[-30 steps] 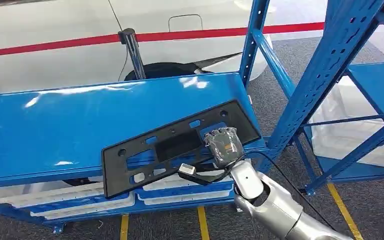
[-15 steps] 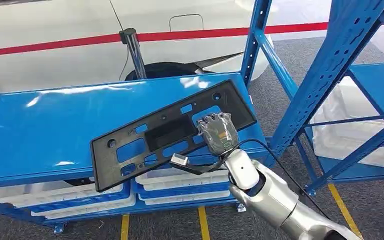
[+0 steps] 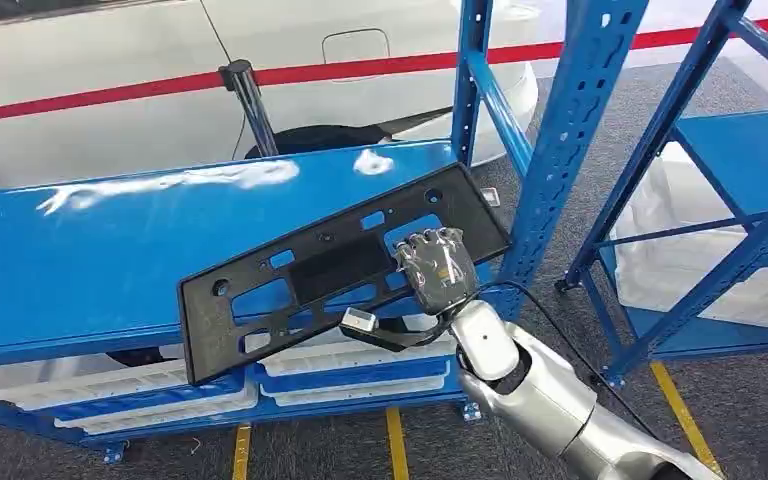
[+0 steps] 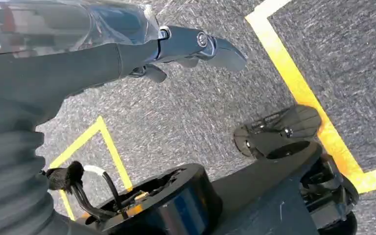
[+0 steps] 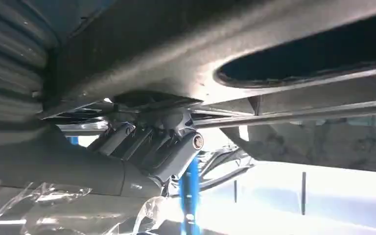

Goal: Take the parts from the cabinet and place them on the table.

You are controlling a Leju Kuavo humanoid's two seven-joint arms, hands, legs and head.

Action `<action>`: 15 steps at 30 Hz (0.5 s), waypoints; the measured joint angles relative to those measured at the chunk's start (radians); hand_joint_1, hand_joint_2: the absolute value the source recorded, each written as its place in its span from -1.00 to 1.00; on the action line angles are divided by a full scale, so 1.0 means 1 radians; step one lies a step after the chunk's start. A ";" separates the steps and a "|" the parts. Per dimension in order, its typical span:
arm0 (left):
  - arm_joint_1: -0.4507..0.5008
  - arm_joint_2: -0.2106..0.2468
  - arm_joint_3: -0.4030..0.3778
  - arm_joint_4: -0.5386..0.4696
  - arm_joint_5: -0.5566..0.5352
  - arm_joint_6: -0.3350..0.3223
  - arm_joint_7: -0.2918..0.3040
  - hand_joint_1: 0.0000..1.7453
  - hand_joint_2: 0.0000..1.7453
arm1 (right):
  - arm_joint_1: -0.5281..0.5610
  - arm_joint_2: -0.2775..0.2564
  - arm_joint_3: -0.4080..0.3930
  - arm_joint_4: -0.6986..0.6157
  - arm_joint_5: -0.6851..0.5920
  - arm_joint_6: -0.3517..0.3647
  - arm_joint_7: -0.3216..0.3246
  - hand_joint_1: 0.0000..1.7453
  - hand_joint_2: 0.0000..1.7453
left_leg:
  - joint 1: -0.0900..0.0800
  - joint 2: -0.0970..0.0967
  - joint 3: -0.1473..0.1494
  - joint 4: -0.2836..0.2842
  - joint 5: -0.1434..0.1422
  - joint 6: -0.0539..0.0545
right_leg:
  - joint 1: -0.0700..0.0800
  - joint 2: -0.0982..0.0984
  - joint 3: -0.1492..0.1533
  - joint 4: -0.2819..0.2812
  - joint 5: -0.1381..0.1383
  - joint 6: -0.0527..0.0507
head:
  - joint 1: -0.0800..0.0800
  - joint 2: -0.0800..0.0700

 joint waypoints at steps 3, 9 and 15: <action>-0.009 0.000 -0.001 0.000 0.000 0.000 0.002 -1.00 1.00 | 0.003 0.003 0.001 -0.003 -0.005 0.001 0.000 1.00 1.00 | -0.010 0.000 -0.073 0.219 -0.145 0.000 | 0.013 -0.010 -0.021 0.000 0.015 -0.022 | 0.000 0.000; 0.001 0.000 -0.003 0.000 -0.002 -0.001 0.005 -1.00 1.00 | 0.007 0.003 0.001 -0.009 -0.011 0.004 0.005 1.00 1.00 | -0.052 -0.001 0.102 0.037 -0.082 0.079 | 0.056 -0.012 -0.063 0.000 0.055 -0.044 | 0.000 0.000; 0.003 0.005 -0.012 0.000 -0.002 0.000 0.003 -1.00 1.00 | 0.011 -0.001 -0.005 -0.013 -0.011 0.004 0.009 1.00 1.00 | -0.064 0.019 0.130 -0.098 -0.014 0.105 | 0.036 -0.025 -0.067 -0.040 0.098 -0.010 | 0.000 0.000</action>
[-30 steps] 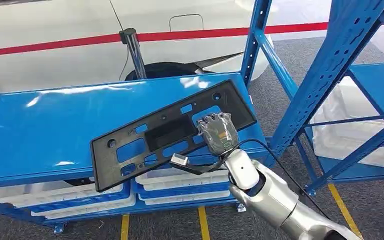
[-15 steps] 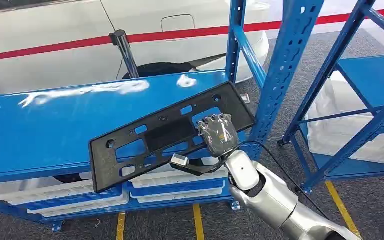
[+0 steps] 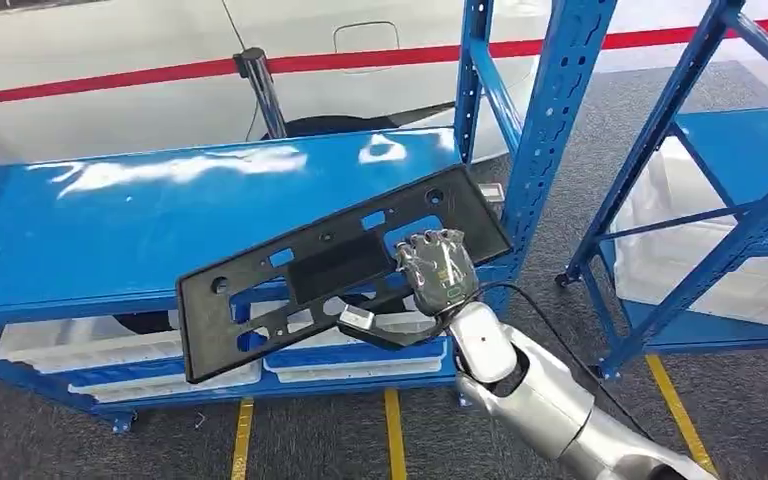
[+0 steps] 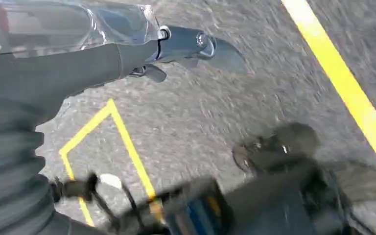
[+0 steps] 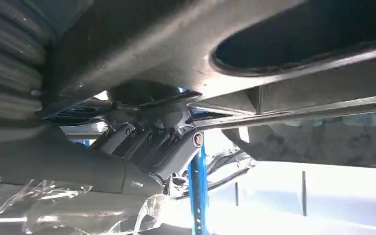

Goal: Take the parts from the cabinet and place them on the table.

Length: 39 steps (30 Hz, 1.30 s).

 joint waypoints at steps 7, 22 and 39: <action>0.000 -0.007 -0.006 0.000 0.001 -0.001 -0.001 -1.00 1.00 | 0.013 -0.013 0.000 -0.001 0.000 0.000 0.000 1.00 1.00 | 0.030 0.001 -0.088 0.000 0.074 -0.033 | -0.027 0.009 -0.020 0.252 -0.132 0.061 | 0.001 0.000; -0.019 -0.006 -0.006 0.000 -0.015 0.010 -0.006 -1.00 1.00 | 0.032 -0.018 -0.001 0.000 -0.015 0.006 -0.002 1.00 1.00 | 0.042 -0.004 -0.206 0.365 -0.101 -0.093 | -0.021 0.012 0.050 0.025 -0.070 -0.011 | -0.005 0.000; -0.007 -0.011 -0.026 0.000 -0.018 -0.001 -0.009 -1.00 1.00 | 0.039 -0.032 0.000 0.002 -0.014 0.009 0.000 1.00 1.00 | 0.025 -0.010 -0.126 0.031 0.088 -0.034 | -0.021 0.010 0.075 0.147 -0.110 0.042 | -0.003 0.000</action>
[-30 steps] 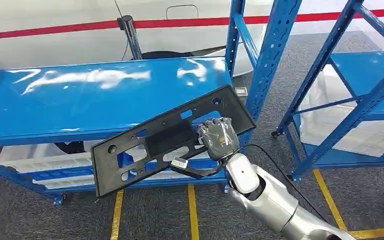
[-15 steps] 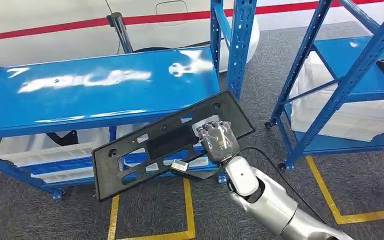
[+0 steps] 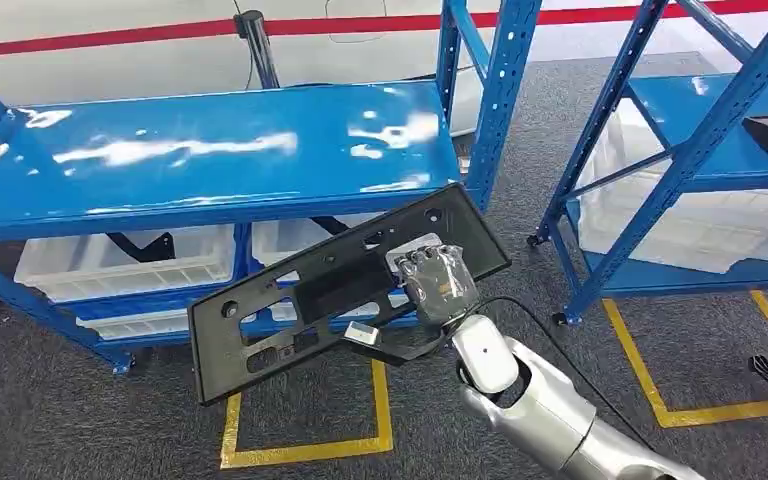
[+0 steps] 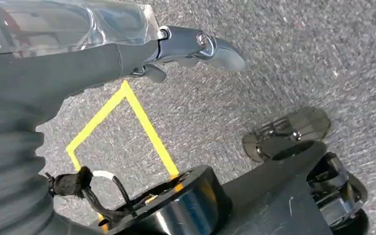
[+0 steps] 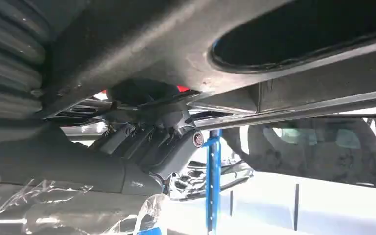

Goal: Take the parts from the cabinet and place them on the table.

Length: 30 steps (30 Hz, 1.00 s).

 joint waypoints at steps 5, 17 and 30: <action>-0.006 -0.001 -0.005 0.000 -0.001 0.001 0.000 -1.00 1.00 | -0.003 0.002 -0.002 0.000 0.002 -0.005 0.001 1.00 1.00 | -0.003 0.002 -0.029 0.029 0.027 -0.027 | 0.013 0.003 0.089 -0.148 -0.024 -0.033 | -0.003 0.000; -0.006 0.001 -0.006 0.000 -0.002 0.007 0.006 -1.00 1.00 | -0.002 -0.006 -0.003 -0.008 -0.019 0.024 0.003 1.00 1.00 | 0.017 -0.009 0.149 0.045 -0.155 -0.058 | 0.003 0.005 -0.081 -0.149 0.123 -0.036 | -0.003 0.000; -0.001 0.003 -0.007 0.000 -0.001 0.003 0.002 -1.00 1.00 | 0.011 -0.032 -0.001 -0.017 -0.035 0.058 0.001 1.00 1.00 | 0.000 0.002 0.013 0.014 -0.027 -0.006 | 0.002 0.005 -0.074 0.115 0.015 -0.007 | -0.003 0.000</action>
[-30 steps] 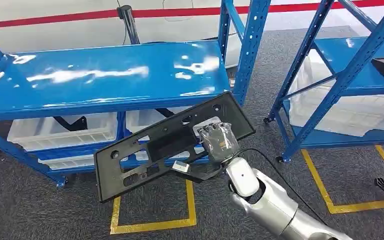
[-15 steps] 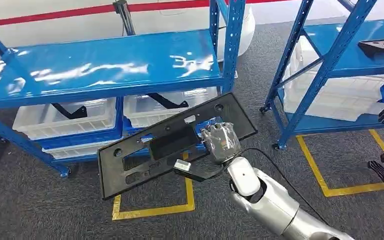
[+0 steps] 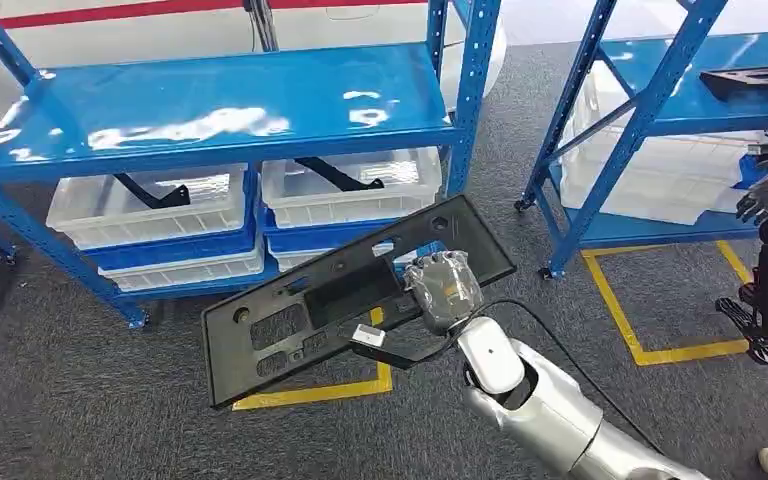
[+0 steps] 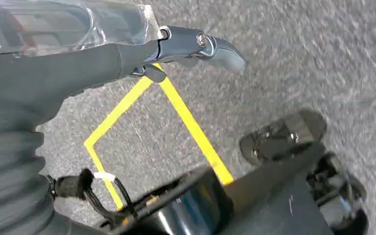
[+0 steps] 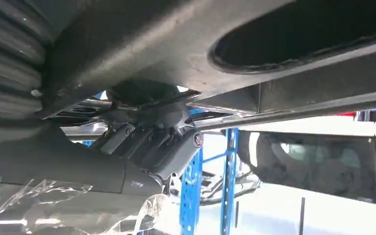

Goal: Take the parts from the cabinet and place them on the table.

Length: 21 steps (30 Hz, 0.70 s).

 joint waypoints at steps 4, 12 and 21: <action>-0.008 0.000 0.000 0.000 -0.003 0.002 0.000 -1.00 1.00 | -0.003 0.003 0.000 -0.006 -0.001 0.000 -0.001 1.00 1.00 | -0.007 0.000 -0.039 0.031 0.018 -0.022 | 0.003 0.000 0.170 -0.256 -0.061 -0.014 | 0.000 0.000; -0.019 0.003 0.000 0.000 -0.006 0.009 -0.012 -1.00 1.00 | 0.005 -0.001 0.000 -0.006 0.005 0.003 -0.001 1.00 1.00 | 0.011 -0.001 -0.149 0.350 -0.162 -0.064 | 0.006 -0.005 0.123 -0.256 -0.014 -0.054 | -0.002 0.000; -0.005 0.004 0.000 0.000 -0.013 0.014 -0.010 -1.00 1.00 | 0.008 -0.002 0.000 -0.006 0.032 0.003 0.002 1.00 1.00 | -0.013 0.001 0.051 0.016 -0.057 -0.017 | 0.007 -0.023 0.102 -0.260 0.012 -0.028 | -0.002 0.000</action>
